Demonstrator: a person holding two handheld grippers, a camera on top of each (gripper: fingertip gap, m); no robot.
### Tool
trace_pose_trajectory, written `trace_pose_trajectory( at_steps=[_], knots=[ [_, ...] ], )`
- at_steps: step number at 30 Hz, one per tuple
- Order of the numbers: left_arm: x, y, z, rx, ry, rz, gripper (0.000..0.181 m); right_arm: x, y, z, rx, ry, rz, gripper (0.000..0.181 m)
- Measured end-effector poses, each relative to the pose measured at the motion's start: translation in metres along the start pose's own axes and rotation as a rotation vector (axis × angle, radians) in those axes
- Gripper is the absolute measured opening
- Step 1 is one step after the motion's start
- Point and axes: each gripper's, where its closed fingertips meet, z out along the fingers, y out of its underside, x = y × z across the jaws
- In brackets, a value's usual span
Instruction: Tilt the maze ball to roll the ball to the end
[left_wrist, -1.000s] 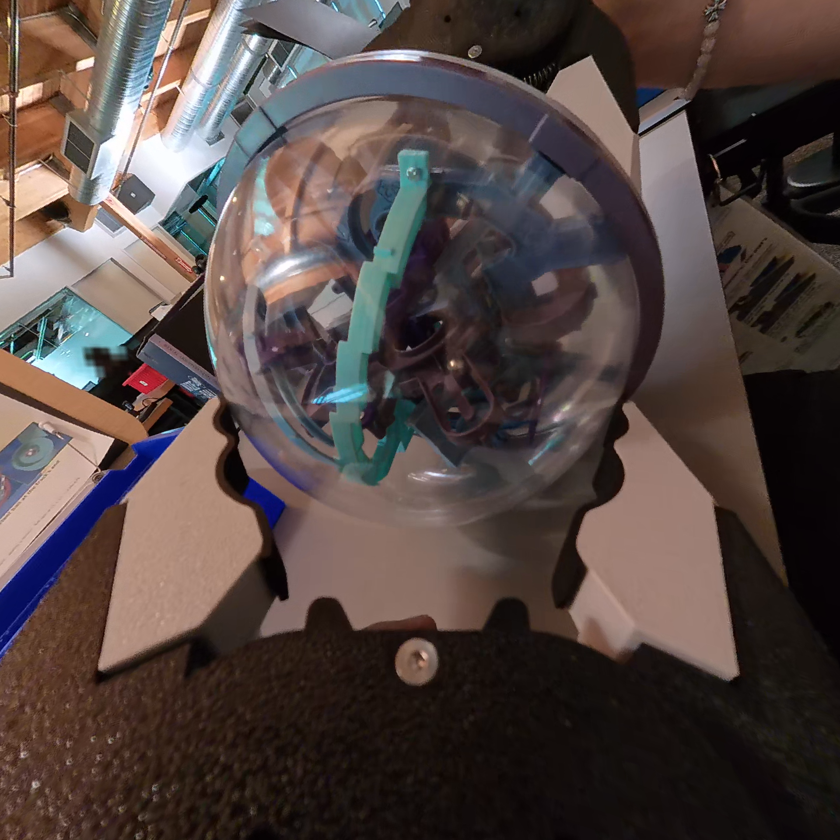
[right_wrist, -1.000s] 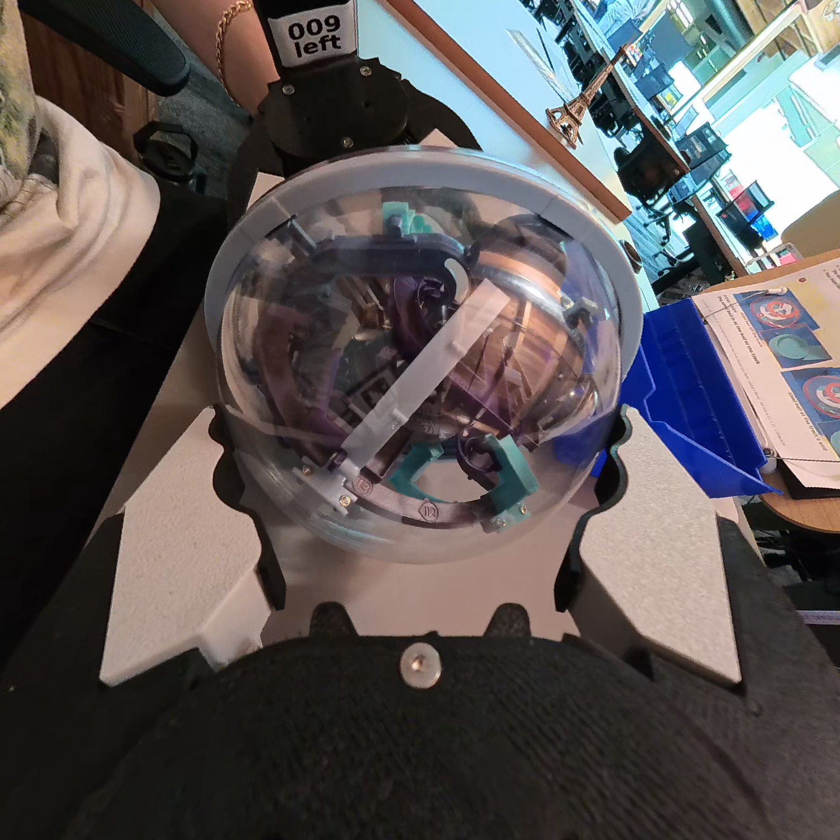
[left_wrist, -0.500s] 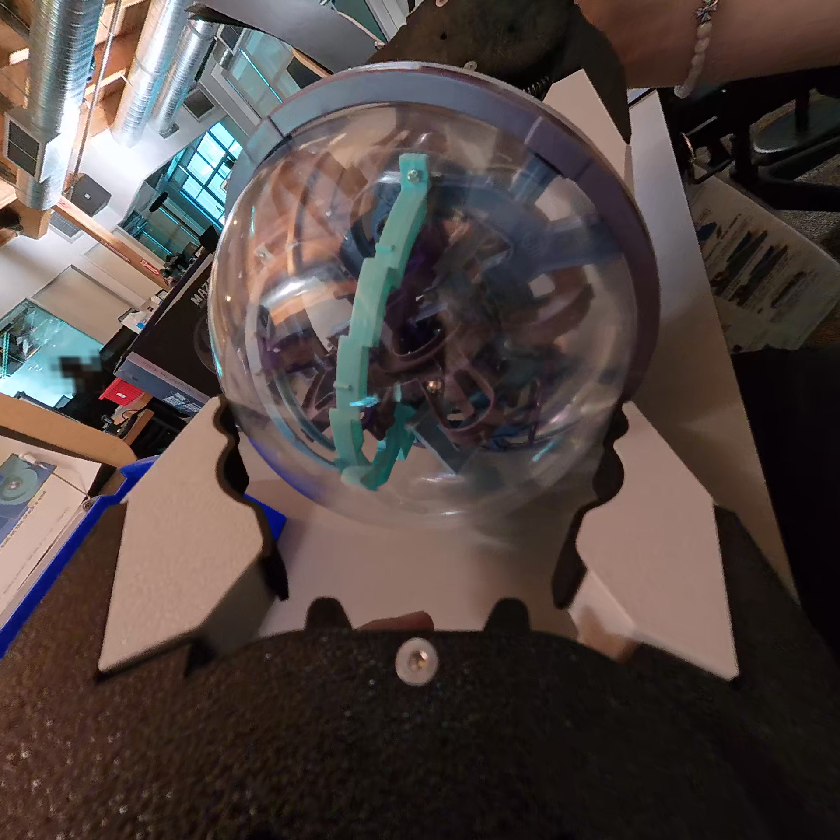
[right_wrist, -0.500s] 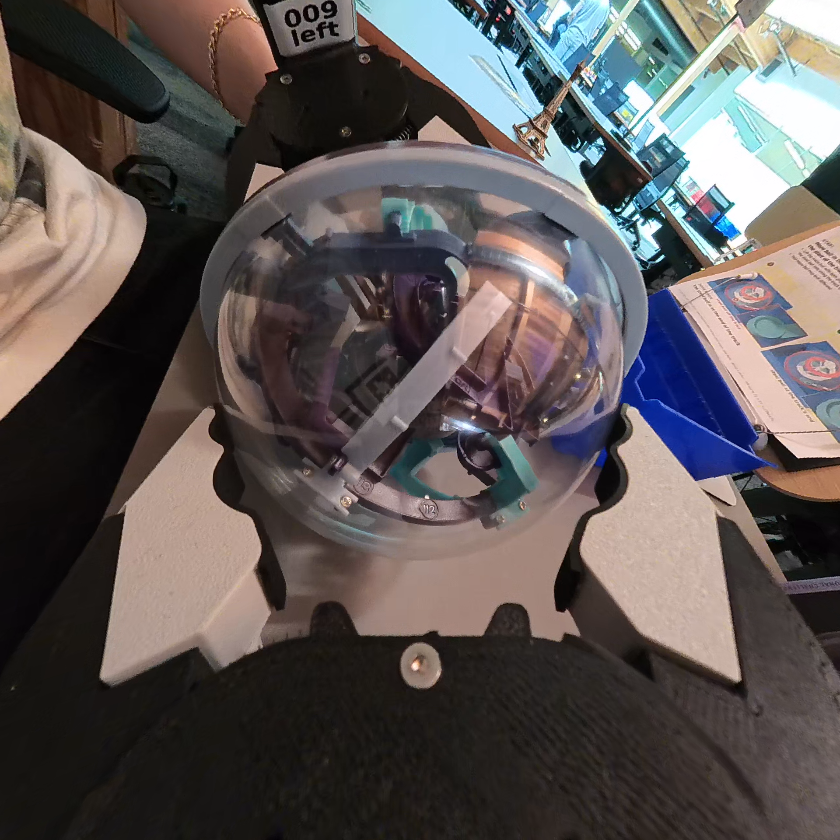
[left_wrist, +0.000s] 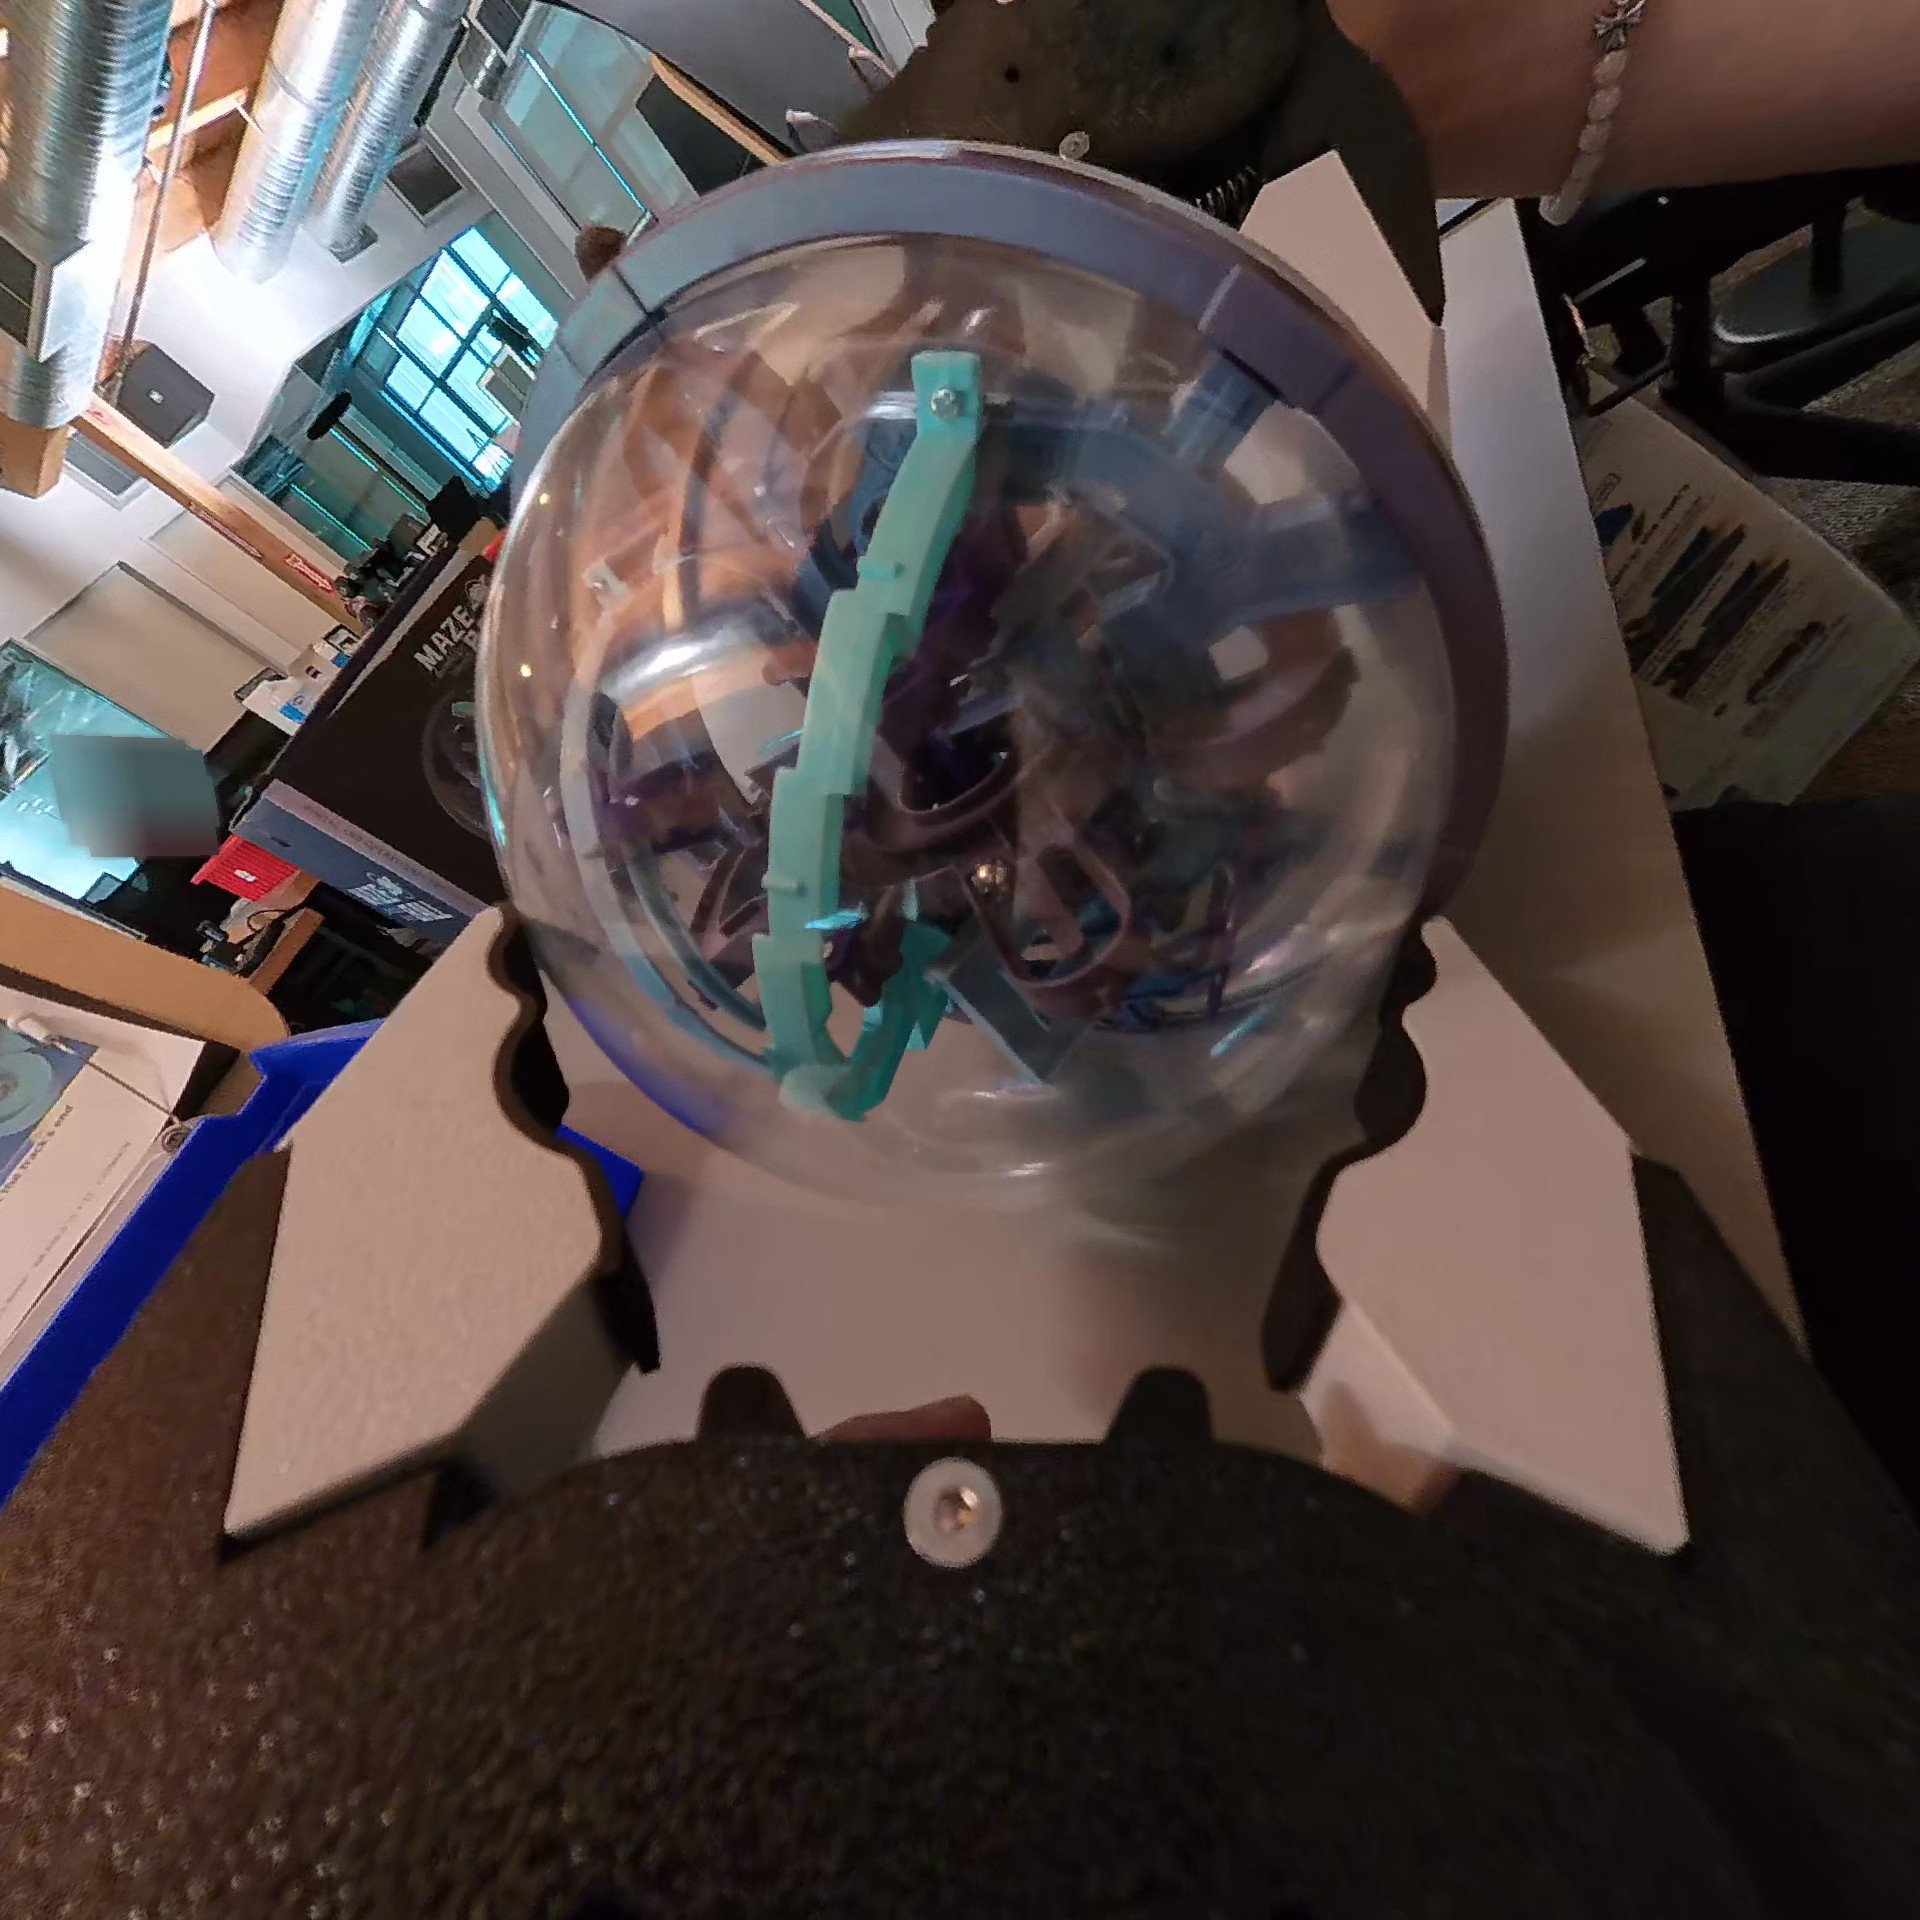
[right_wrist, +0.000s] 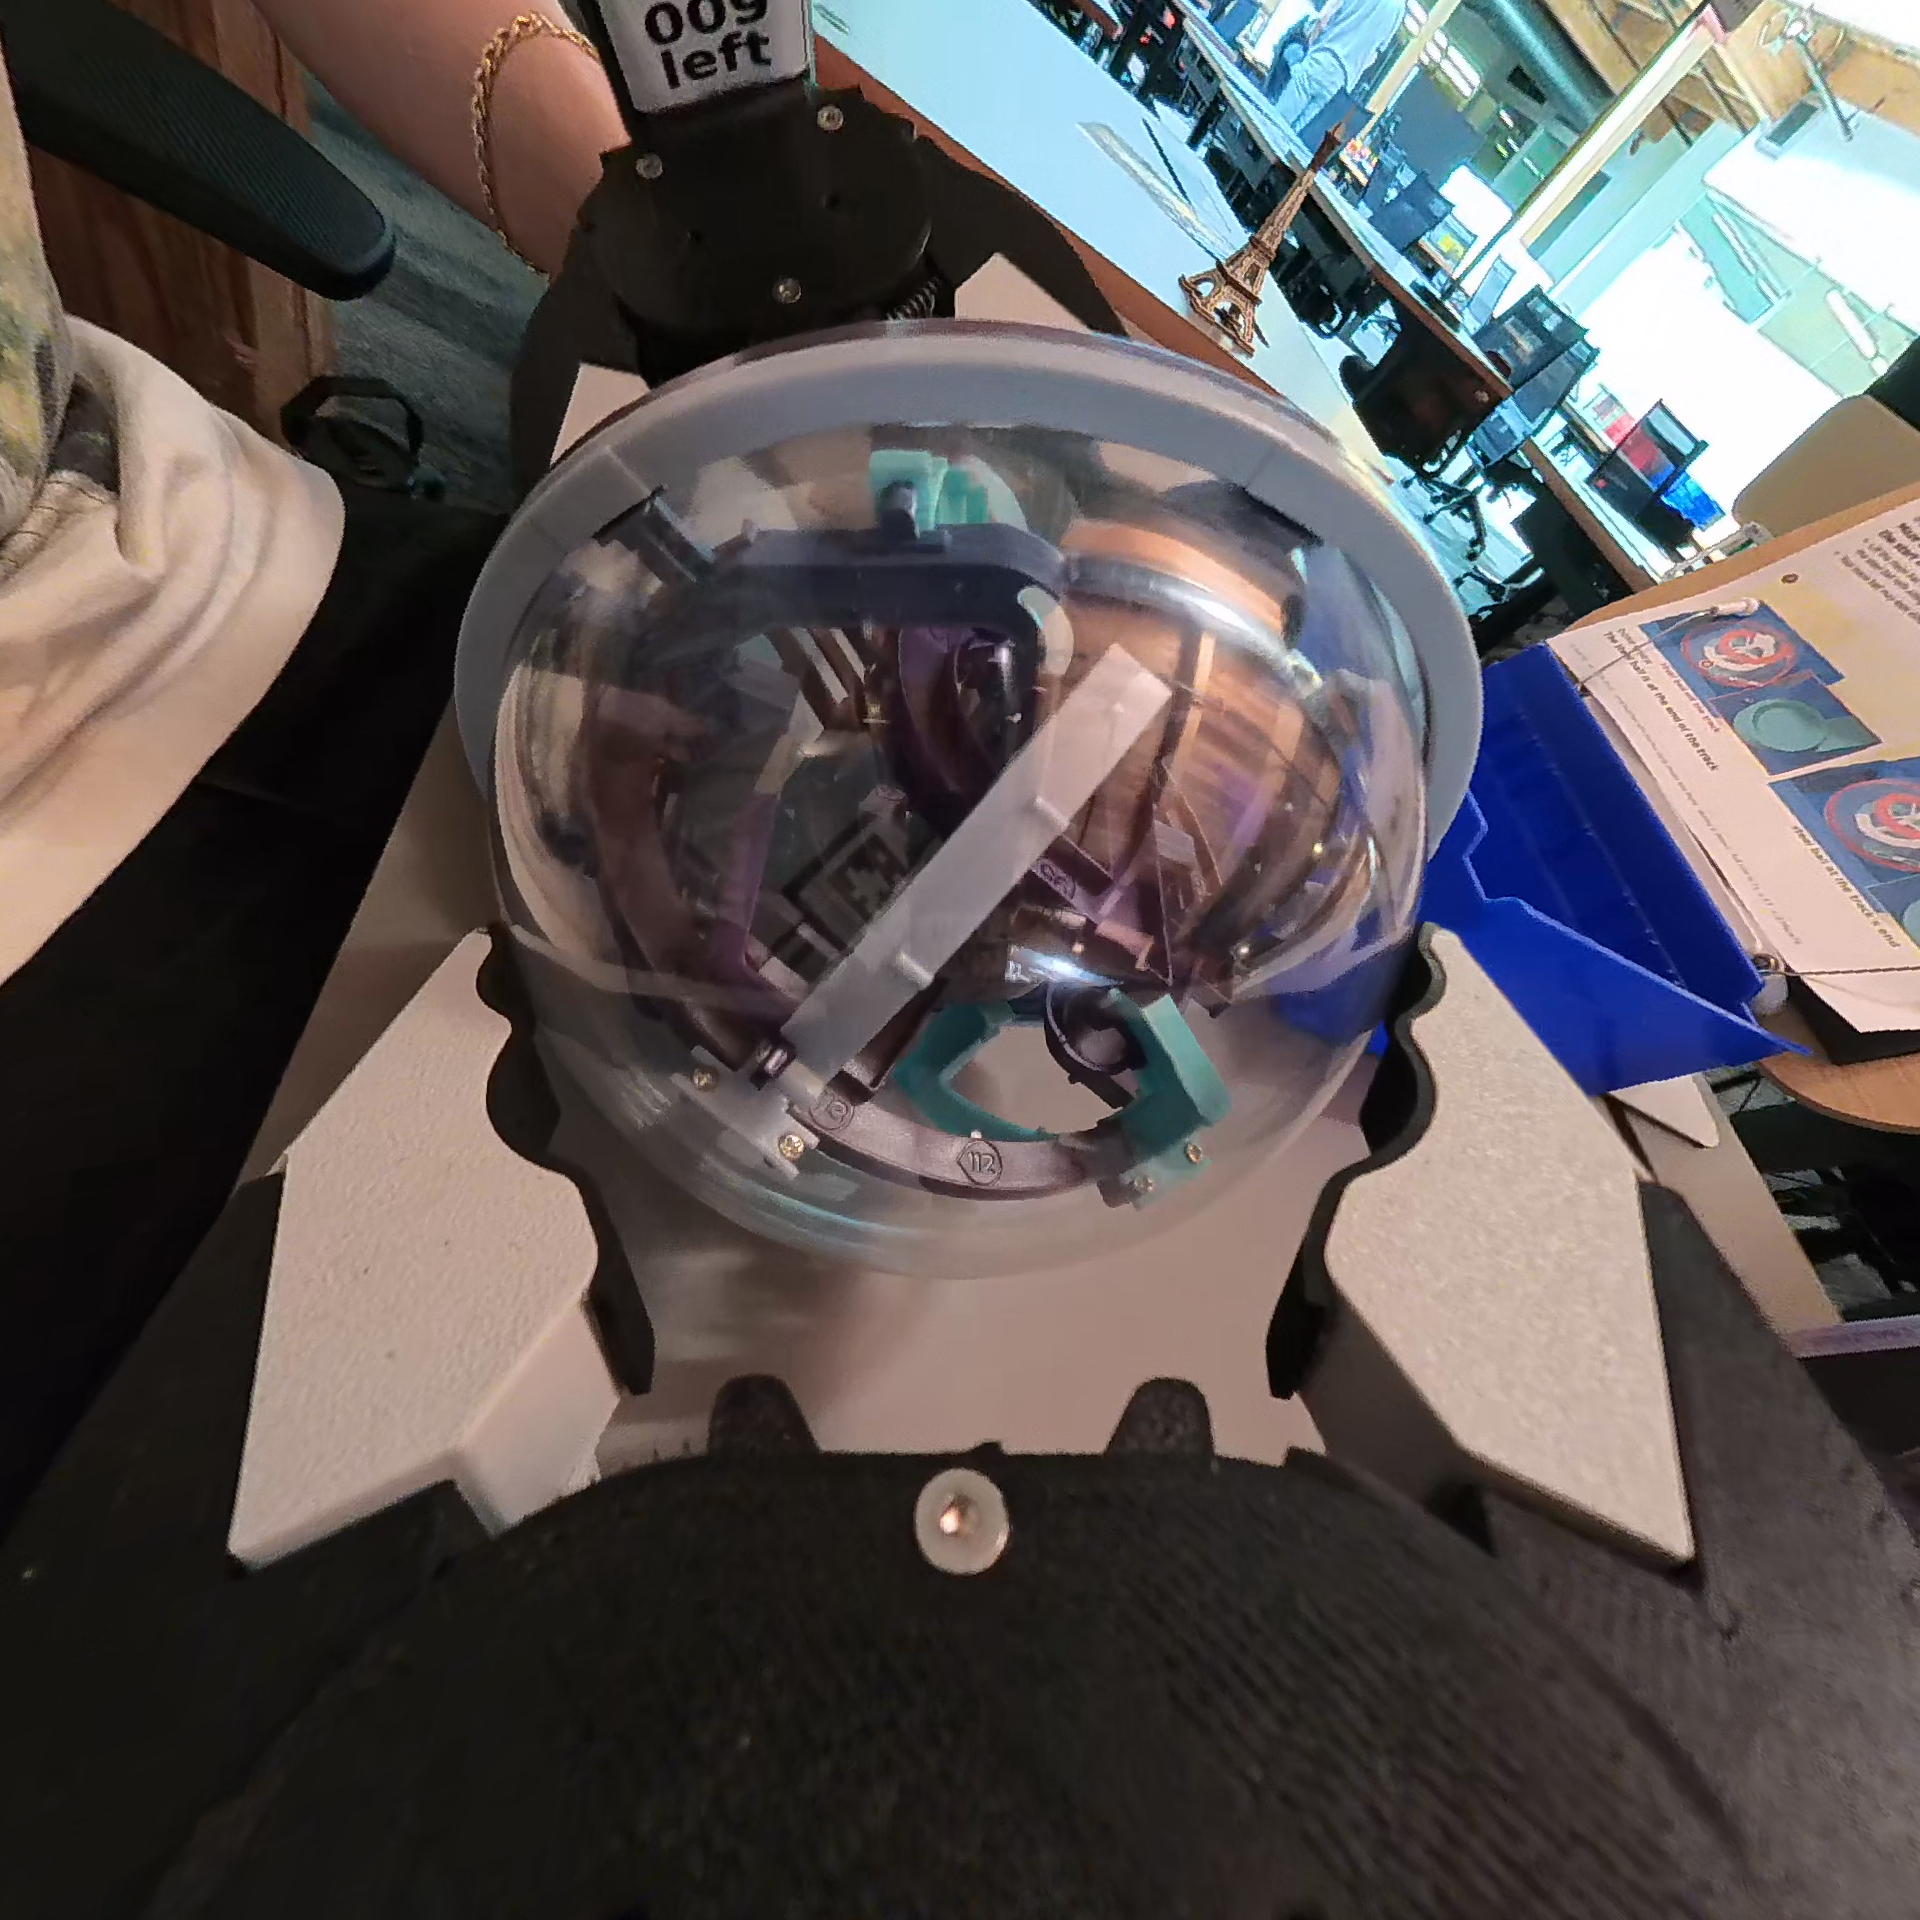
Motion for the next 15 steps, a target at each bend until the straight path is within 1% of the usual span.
trace_pose_trajectory(
  at_steps=[15],
  knots=[
    [-0.0027, 0.0000, 0.0036, -0.030, 0.126, -0.116, 0.152, 0.0051, 0.0019, -0.0008, 0.089, -0.014, 0.177, 0.156]
  ],
)
